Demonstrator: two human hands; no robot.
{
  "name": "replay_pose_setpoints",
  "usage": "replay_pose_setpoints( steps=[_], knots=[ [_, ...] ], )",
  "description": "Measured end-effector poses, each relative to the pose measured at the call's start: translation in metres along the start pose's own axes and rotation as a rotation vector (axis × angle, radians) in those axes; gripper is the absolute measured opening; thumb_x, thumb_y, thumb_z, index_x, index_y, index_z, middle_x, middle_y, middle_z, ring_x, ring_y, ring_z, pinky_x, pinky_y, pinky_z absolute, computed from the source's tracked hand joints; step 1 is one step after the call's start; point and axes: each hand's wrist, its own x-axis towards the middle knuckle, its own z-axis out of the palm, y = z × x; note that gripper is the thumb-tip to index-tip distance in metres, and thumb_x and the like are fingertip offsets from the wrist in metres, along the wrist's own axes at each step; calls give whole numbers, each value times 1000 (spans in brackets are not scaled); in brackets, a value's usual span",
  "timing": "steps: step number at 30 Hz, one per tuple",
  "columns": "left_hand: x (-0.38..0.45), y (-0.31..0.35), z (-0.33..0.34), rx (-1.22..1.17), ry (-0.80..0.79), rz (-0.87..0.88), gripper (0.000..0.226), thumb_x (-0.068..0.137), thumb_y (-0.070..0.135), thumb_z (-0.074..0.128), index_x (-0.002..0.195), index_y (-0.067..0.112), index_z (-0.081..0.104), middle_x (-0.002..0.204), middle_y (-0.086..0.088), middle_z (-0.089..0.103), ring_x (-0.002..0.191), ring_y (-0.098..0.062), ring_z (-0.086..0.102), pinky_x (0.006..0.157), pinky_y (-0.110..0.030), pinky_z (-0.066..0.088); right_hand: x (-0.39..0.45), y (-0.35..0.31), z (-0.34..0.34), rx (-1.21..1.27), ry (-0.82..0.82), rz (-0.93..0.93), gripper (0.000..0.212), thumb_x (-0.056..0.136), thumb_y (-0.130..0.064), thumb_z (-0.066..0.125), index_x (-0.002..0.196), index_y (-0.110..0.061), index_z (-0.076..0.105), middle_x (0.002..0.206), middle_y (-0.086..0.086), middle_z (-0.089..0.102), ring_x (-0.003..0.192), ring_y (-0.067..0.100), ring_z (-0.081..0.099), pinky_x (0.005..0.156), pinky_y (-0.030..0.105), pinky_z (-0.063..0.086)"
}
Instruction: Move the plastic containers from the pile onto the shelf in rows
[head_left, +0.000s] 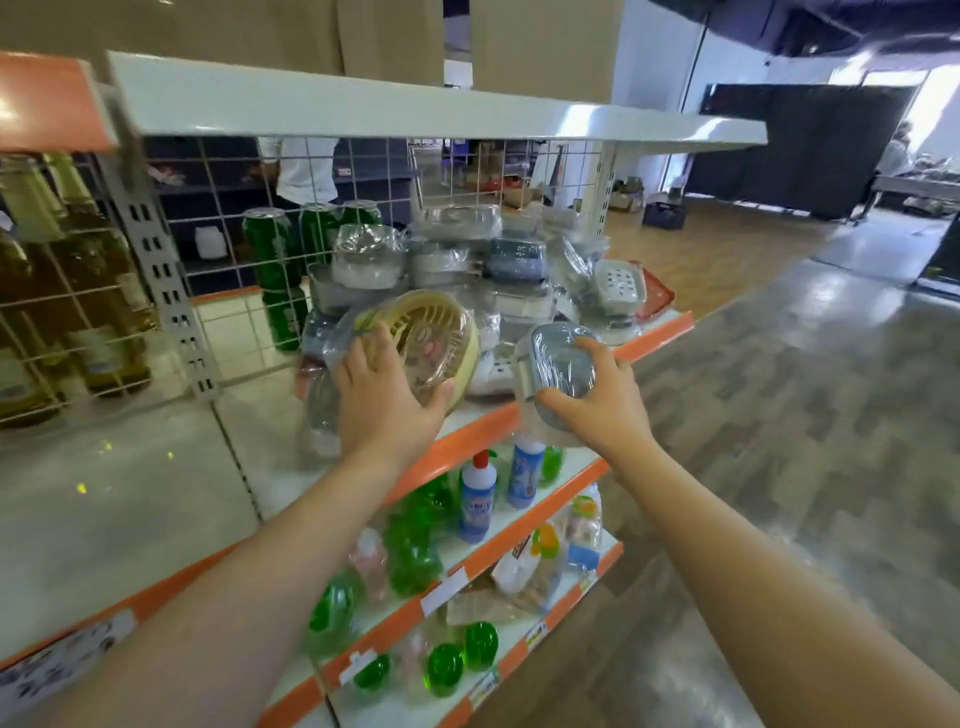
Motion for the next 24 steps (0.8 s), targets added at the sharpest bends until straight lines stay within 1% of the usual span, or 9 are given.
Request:
replay_pose_setpoints(
  steps=[2,5,8,13,17,19,21,23,24],
  knots=[
    [27,8,16,-8,18,19,92,87,49,58,151,8,7,155,-18,13,143,-33,12,114,-44,17,28,4,-1,11,12,-15,73,77,-29,71,141,-29,36,133,8,39,103,16,43,81,25,33],
    [66,21,35,17,42,12,94,85,52,58,152,11,6,155,-17,13,141,-35,16,114,-48,23,71,9,-1,-2,16,-45,74,76,-31,72,140,-28,36,131,8,40,111,22,46,84,26,34],
    [102,37,48,-8,87,17,93,85,50,60,152,12,6,155,-17,12,142,-35,13,114,-48,22,113,11,-5,35,40,-77,74,77,-31,72,140,-29,35,132,7,37,103,18,45,81,26,36],
    [139,52,72,0,173,61,91,83,47,64,150,11,14,149,-18,23,136,-35,21,110,-47,29,169,22,1,38,111,-168,75,77,-36,72,141,-31,34,144,7,29,120,24,42,95,35,41],
    [168,68,94,10,200,97,90,83,46,64,150,15,15,152,-17,19,138,-35,20,111,-46,28,213,35,5,179,169,-132,72,79,-32,70,142,-29,36,140,5,29,110,14,40,89,24,35],
    [187,82,106,28,231,117,89,81,48,65,149,15,18,152,-17,20,138,-36,21,112,-48,26,237,45,2,265,177,-114,70,79,-32,70,141,-28,38,140,6,31,118,15,40,92,22,33],
    [208,99,119,56,267,138,88,81,49,65,148,13,22,149,-19,24,136,-36,23,111,-48,27,262,57,-4,263,186,-123,68,79,-33,71,140,-27,40,140,5,33,122,16,41,91,17,31],
    [229,114,132,88,296,155,87,81,50,65,147,12,23,147,-19,26,134,-36,26,110,-45,29,287,68,-11,217,159,-150,66,80,-33,70,139,-26,40,140,4,34,114,11,41,83,11,28],
    [239,121,138,108,311,164,86,81,51,64,147,12,24,146,-18,28,132,-35,28,109,-43,30,300,73,-14,206,140,-161,66,81,-33,69,140,-27,40,140,4,34,113,11,40,83,12,29]
  ],
)
